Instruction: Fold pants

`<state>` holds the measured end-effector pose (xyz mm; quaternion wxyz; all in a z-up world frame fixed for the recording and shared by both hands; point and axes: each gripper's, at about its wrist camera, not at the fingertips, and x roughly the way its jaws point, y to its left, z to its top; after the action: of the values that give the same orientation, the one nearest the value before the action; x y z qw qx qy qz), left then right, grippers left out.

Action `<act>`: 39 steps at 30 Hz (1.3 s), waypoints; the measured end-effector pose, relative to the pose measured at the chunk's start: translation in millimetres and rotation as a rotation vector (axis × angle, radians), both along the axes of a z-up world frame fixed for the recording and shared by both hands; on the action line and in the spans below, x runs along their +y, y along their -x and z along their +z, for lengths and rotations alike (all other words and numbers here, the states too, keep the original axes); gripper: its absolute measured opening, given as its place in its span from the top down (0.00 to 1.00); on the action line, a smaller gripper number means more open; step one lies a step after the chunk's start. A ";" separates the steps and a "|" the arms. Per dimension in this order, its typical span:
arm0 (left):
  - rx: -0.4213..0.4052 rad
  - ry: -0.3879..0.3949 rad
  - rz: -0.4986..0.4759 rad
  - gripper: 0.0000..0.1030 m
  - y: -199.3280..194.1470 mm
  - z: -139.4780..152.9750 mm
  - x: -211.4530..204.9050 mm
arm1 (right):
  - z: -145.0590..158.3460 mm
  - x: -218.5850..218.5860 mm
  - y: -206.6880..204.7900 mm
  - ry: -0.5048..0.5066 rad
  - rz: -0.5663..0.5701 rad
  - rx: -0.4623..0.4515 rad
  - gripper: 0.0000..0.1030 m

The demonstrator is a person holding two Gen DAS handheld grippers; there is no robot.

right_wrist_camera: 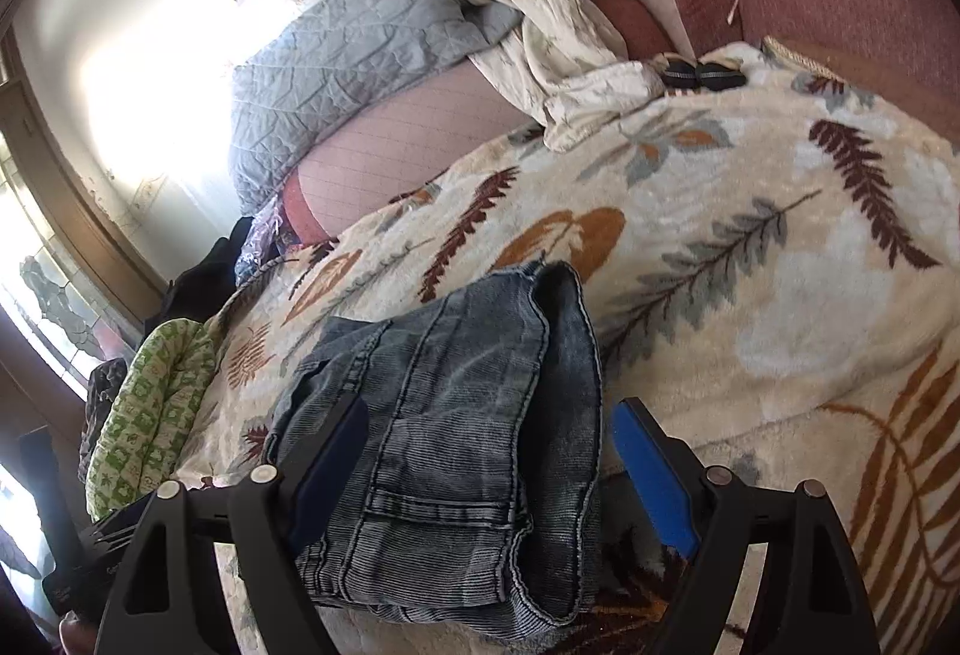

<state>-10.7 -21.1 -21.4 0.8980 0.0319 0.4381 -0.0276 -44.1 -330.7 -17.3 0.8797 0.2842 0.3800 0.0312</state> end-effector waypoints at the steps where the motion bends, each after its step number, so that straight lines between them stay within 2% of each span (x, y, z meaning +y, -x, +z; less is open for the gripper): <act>1: 0.011 0.020 -0.008 0.10 -2.6 -0.1 -0.3 | -2.5 -0.3 -1.4 -0.006 0.000 0.011 0.16; 3: 0.038 0.062 -0.029 0.10 -9.1 -1.1 -3.5 | -7.2 -1.2 -4.4 -0.018 0.001 0.033 0.16; 7: 0.065 0.085 -0.052 0.10 -21.2 0.1 -14.6 | -8.5 -3.9 -6.9 -0.031 -0.005 0.045 0.16; 15: 0.028 0.050 -0.073 0.10 -21.0 15.8 -33.9 | -4.8 -24.2 0.0 -0.161 -0.040 0.021 0.16; 18: 0.049 0.009 -0.075 0.10 -24.0 10.3 -38.3 | -3.7 -27.1 0.9 -0.169 -0.047 0.025 0.16; 22: 0.083 0.028 -0.076 0.10 -28.1 4.5 -35.4 | -2.8 -30.3 3.0 -0.185 -0.051 0.024 0.16; 28: 0.106 0.062 -0.099 0.10 -34.4 3.8 -33.8 | -6.4 -28.4 0.0 -0.193 -0.040 0.045 0.16; 32: 0.117 0.079 -0.114 0.10 -39.7 3.3 -37.6 | -7.4 -23.0 -2.4 -0.158 -0.037 0.042 0.16; 39: 0.093 0.050 -0.134 0.10 -41.3 16.9 -49.7 | -8.5 -11.9 -5.1 -0.106 -0.024 0.037 0.16</act>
<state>30.6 -70.8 -4.5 0.8732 0.0374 0.4755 -0.0997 -39.0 -342.6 -25.8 0.8566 0.3353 0.3907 0.0354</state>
